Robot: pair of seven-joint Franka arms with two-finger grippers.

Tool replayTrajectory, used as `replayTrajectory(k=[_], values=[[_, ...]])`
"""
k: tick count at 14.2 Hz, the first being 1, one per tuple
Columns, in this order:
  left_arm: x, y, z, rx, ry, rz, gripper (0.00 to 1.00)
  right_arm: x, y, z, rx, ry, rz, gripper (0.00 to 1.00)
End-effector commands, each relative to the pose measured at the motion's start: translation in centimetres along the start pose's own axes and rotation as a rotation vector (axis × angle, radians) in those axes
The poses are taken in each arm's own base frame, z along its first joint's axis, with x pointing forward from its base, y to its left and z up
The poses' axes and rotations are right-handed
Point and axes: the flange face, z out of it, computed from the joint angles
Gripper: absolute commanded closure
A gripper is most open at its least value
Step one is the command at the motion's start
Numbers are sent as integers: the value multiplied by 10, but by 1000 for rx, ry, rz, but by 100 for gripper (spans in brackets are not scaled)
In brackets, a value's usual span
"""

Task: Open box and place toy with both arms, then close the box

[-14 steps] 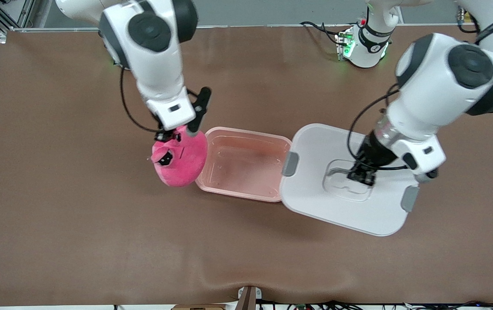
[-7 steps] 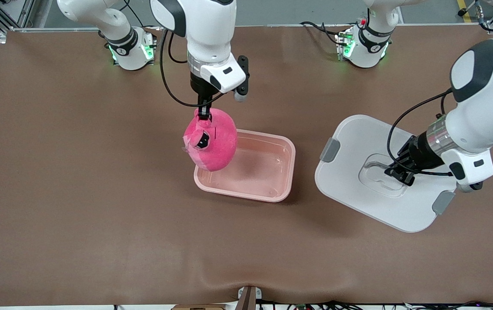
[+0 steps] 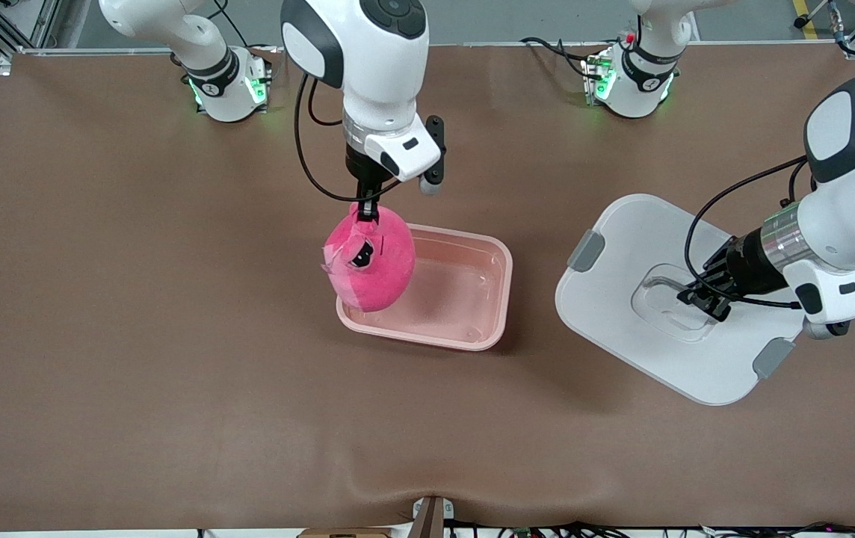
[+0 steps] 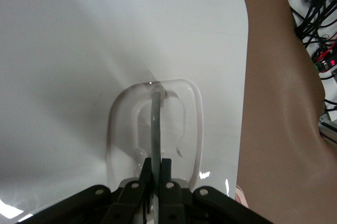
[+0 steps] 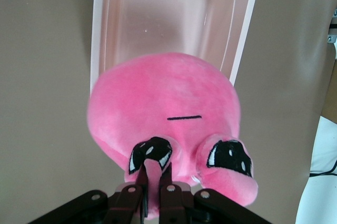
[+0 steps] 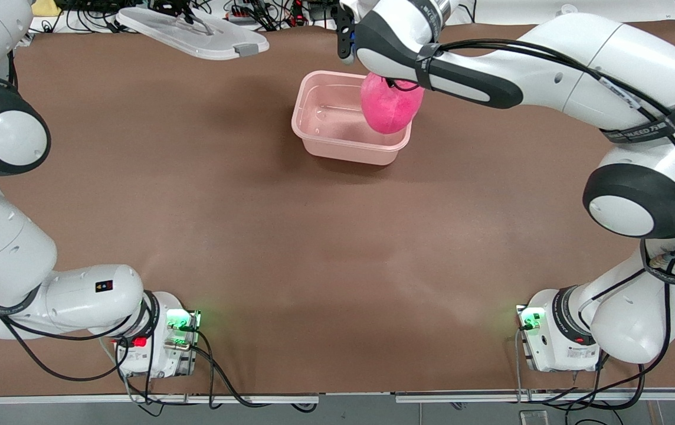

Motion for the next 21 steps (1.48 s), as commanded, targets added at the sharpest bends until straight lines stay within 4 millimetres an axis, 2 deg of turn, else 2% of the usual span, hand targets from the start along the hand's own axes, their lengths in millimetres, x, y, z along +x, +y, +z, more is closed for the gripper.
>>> replayTrajectory(k=[1, 3, 4, 6, 7, 8, 14, 17, 20, 21], values=[[3, -11, -7, 20, -26, 47, 100, 9, 6, -4, -27, -10, 14, 100], [6, -12, -6, 18, -45, 43, 100, 11, 7, 0, -24, -14, 14, 100], [6, -12, -5, 17, -54, 43, 100, 12, 7, 3, -22, -16, 13, 89], [5, -11, -2, 21, -58, 48, 100, 12, 8, 0, -26, -12, 33, 45], [4, -11, 0, 23, -61, 47, 100, 11, 9, 0, -25, -13, 51, 18], [3, -10, 2, 24, -63, 52, 100, 10, 9, 1, -25, -13, 52, 0], [-10, -8, 3, 37, -82, 69, 100, 6, 12, 0, -15, -12, 59, 0], [-14, -7, 5, 48, -90, 70, 100, -8, 20, -8, -12, 1, 87, 0], [-39, 2, 4, 24, -152, 38, 100, -71, 54, -19, 48, 23, 196, 0], [-61, 12, 8, 20, -156, 21, 100, -96, 64, -22, 68, 29, 242, 0]])
